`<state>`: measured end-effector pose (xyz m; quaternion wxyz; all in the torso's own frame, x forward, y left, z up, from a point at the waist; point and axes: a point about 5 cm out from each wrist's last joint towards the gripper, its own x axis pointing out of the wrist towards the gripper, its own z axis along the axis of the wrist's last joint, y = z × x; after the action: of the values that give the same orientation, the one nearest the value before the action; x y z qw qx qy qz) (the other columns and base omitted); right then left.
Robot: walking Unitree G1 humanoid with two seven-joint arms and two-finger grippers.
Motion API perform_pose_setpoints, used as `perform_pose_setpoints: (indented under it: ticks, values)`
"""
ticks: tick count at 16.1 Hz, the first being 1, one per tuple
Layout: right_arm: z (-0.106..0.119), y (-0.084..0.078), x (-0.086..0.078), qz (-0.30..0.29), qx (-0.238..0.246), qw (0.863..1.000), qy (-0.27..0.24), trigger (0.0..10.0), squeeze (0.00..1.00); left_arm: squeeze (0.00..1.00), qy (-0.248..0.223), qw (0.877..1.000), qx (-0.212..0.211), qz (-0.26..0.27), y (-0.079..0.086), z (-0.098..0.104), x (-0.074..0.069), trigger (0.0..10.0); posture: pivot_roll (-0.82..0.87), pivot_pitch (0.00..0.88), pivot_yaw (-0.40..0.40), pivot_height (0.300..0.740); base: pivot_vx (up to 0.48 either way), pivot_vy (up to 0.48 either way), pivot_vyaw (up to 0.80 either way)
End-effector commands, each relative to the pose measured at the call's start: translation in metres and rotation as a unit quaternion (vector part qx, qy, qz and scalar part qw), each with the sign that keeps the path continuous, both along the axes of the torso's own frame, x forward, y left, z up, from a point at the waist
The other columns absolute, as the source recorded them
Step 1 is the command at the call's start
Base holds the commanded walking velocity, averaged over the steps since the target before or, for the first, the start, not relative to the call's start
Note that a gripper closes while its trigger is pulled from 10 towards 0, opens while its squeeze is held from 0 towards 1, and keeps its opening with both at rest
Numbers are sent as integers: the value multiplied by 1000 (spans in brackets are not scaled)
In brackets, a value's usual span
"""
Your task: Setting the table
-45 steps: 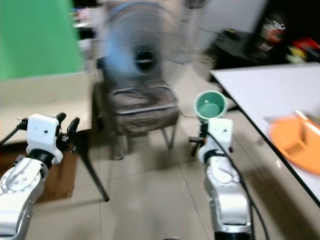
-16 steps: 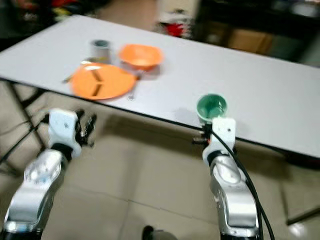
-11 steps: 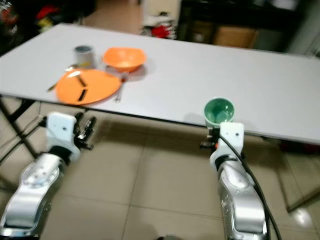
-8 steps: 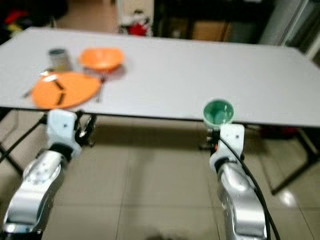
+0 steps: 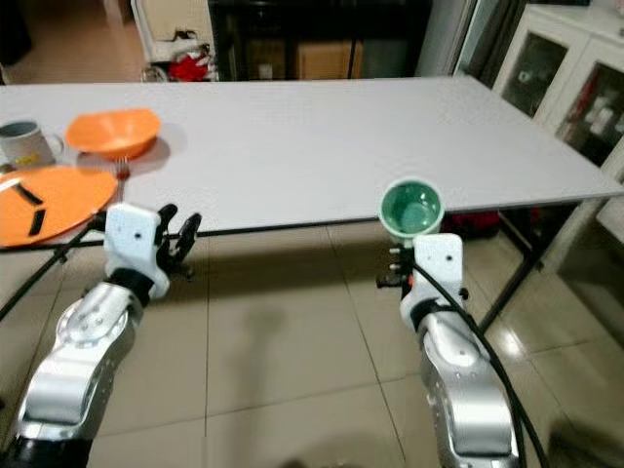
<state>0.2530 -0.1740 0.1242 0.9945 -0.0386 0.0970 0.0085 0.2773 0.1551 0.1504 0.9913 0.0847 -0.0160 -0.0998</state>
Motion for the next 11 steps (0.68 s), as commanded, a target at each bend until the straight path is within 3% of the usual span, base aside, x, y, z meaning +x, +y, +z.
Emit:
perform_pose_setpoints:
  ticks: [1,11]
  values:
    - [8,5,4,19,13,1000,-15,10000,0,0,11,1000,-2,8,2,-5,-1,10000,71,0,-27,740,289,0,0]
    - [9,6,3,37,23,999,-12,10000,0,0,16,1000,-2,9,1,-6,0,10000,60,0,-24,740,302,0,0]
